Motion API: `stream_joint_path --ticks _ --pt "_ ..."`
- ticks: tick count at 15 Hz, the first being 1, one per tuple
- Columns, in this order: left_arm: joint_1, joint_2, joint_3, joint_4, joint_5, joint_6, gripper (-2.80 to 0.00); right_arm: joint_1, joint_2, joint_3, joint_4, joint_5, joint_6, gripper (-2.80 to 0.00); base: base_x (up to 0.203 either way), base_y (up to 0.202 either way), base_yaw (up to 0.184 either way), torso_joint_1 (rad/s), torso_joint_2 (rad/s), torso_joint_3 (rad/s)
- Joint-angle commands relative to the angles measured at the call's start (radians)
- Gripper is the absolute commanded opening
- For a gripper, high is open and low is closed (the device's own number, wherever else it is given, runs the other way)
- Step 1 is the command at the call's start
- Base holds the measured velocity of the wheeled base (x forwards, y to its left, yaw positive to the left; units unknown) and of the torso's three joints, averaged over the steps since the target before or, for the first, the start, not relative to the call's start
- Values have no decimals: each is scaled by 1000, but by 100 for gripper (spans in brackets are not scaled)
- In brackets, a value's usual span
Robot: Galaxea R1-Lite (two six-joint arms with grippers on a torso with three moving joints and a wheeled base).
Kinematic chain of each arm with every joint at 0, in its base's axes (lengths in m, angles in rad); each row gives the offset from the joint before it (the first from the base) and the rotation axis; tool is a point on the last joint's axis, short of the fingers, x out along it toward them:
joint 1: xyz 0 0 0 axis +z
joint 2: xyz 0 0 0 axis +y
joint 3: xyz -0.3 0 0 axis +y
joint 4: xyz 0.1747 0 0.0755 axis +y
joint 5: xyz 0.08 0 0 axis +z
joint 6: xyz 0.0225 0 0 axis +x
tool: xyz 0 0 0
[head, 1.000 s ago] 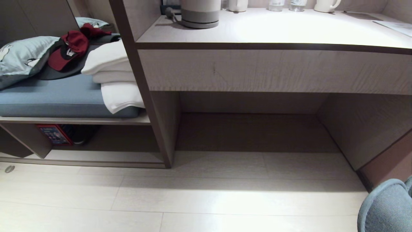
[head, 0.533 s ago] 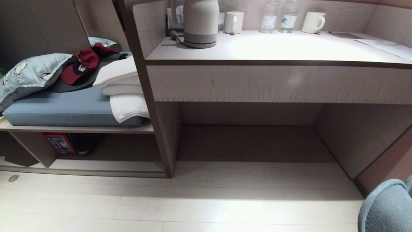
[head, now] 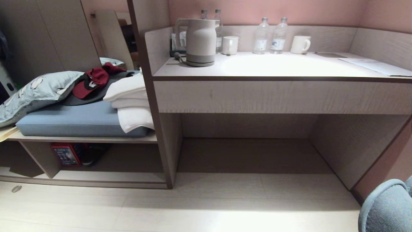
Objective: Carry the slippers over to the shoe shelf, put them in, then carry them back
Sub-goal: Place the slippers into the shoe cabinet
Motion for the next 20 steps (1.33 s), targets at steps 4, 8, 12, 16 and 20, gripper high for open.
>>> stream_joint_path --ticks 4,8,12,16,20 --pt "0 1 0 0 1 0 -280 0 1 0 0 0 0 -280 0 0 0 2 3 201" --pt "0 0 0 0 1 0 -280 0 1 0 0 0 2 -280 0 0 0 4 2 203" --pt "0 0 0 0 1 0 -280 0 1 0 0 0 0 -280 0 0 0 5 -2 195" --pt "0 0 0 0 1 0 -280 0 1 0 0 0 2 -280 0 0 0 9 -35 8" --pt "0 0 0 0 1 0 -280 0 1 0 0 0 0 -280 0 0 0 1 23 41"
